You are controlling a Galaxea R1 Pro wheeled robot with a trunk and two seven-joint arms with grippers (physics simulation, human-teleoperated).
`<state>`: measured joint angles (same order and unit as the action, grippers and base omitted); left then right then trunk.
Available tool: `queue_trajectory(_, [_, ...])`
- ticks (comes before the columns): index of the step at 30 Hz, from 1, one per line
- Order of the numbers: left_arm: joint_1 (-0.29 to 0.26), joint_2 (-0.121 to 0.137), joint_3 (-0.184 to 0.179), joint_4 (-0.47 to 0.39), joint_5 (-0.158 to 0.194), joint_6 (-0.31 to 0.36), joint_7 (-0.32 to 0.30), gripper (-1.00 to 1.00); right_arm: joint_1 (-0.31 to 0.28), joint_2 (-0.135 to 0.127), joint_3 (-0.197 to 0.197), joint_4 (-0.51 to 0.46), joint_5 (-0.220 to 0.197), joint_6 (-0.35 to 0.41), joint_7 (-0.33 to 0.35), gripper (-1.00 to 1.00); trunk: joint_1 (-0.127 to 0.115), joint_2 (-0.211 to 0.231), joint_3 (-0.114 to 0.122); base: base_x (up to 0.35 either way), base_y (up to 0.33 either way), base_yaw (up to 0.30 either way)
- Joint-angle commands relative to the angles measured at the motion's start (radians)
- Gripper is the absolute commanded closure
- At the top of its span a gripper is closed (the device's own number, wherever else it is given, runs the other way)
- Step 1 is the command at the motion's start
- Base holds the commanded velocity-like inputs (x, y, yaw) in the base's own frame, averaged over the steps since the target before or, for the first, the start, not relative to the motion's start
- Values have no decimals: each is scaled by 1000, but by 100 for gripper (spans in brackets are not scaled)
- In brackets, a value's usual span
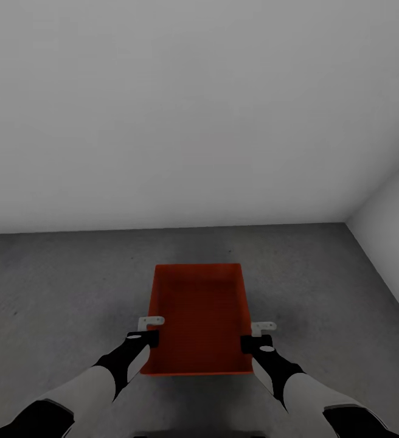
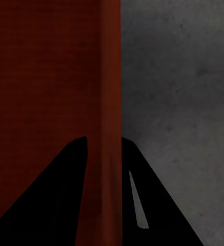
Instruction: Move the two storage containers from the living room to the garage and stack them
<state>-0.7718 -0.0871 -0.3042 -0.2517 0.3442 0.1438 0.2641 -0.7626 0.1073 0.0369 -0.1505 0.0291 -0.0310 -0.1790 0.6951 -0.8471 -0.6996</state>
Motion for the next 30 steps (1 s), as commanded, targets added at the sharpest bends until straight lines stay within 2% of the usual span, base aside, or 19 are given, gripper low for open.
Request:
queue_trajectory(1, [-1,46,49,-5,-24,-3,21,100,0,0,0,3,-10,-1,9,100,4,-8,-4,0,0,0])
queue_trajectory(30, [-1,45,48,-8,-24,-3,21,100,0,0,0,3,-11,-6,8,100,115,-211,-95,0,0,0])
